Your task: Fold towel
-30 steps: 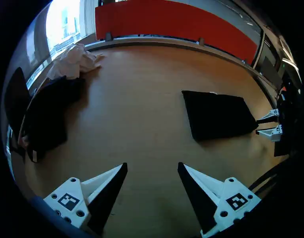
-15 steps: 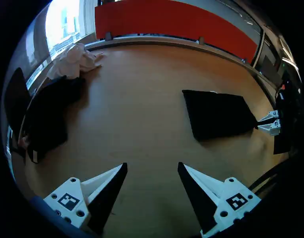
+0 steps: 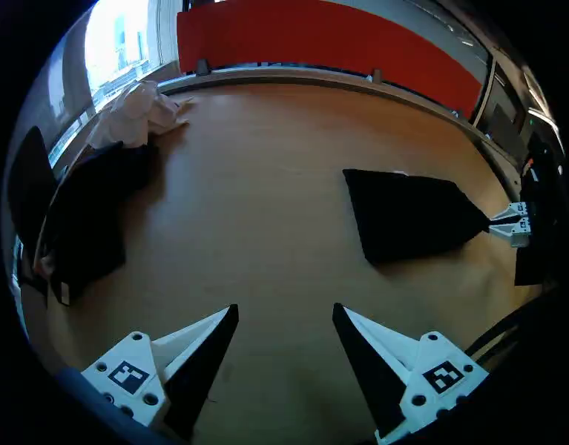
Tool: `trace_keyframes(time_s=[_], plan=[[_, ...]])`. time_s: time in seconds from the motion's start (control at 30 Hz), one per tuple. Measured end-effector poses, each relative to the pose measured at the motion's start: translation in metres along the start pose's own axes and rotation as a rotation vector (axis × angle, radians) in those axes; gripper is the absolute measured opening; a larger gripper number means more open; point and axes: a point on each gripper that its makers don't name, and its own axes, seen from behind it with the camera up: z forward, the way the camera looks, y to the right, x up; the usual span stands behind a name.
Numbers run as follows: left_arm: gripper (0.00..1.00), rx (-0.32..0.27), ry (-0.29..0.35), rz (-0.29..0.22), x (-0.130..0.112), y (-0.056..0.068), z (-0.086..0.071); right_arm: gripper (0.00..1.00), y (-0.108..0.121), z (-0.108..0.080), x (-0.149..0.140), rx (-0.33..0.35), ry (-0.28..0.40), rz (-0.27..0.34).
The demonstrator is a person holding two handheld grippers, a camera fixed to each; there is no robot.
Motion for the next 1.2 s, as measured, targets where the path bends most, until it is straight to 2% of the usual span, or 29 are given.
trace_keyframes(time_s=[0.53,0.87,1.2], plan=[[0.95,-0.002,0.008,-0.011,0.004,0.001,-0.002,0.05,0.019,-0.051,0.071,-0.068,0.129,-0.064],[0.95,-0.006,0.013,-0.007,0.008,0.005,-0.002,0.05,0.029,-0.077,0.100,-0.092,0.172,-0.114],[0.94,-0.009,0.013,-0.010,0.008,0.007,-0.001,0.05,0.028,-0.075,0.105,-0.081,0.166,-0.140]])
